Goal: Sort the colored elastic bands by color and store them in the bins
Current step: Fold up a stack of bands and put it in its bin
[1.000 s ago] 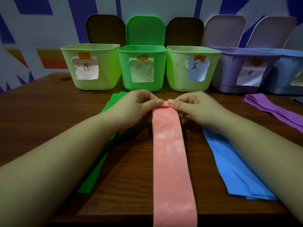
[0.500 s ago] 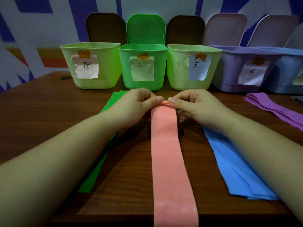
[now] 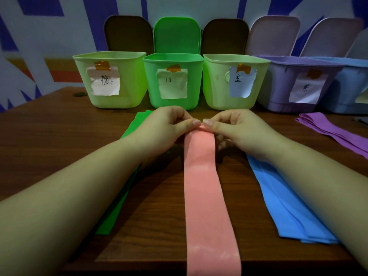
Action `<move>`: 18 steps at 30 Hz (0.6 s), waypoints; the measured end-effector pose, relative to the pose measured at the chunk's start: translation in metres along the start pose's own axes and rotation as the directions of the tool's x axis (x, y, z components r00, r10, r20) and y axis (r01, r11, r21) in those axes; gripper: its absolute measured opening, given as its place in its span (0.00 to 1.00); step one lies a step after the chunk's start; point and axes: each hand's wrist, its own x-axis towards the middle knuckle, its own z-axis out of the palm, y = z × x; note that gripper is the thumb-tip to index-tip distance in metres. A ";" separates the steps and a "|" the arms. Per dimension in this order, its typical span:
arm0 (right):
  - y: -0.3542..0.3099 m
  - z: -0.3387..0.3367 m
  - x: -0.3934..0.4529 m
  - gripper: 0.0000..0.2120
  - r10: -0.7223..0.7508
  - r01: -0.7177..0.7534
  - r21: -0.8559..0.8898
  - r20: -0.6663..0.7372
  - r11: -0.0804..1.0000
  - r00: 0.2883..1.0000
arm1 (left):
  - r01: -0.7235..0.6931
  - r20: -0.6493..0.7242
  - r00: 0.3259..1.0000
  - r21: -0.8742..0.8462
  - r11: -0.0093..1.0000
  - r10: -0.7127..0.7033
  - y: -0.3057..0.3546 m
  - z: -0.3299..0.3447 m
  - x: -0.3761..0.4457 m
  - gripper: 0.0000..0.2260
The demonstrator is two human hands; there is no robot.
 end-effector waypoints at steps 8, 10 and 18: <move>0.000 -0.002 -0.001 0.04 -0.063 0.065 -0.121 0.021 0.990 0.998 | 0.060 -0.008 0.998 0.026 0.998 -0.060 -0.001 -0.001 0.001 0.09; -0.003 -0.002 -0.002 0.06 -0.088 0.090 -0.195 0.019 0.977 0.996 | 0.076 0.013 0.997 0.012 0.997 -0.077 -0.001 -0.001 0.001 0.09; 0.000 -0.001 0.001 0.04 -0.057 0.056 -0.051 -0.023 0.997 0.998 | 0.244 0.132 0.969 -0.391 0.887 -0.208 0.002 -0.002 -0.001 0.03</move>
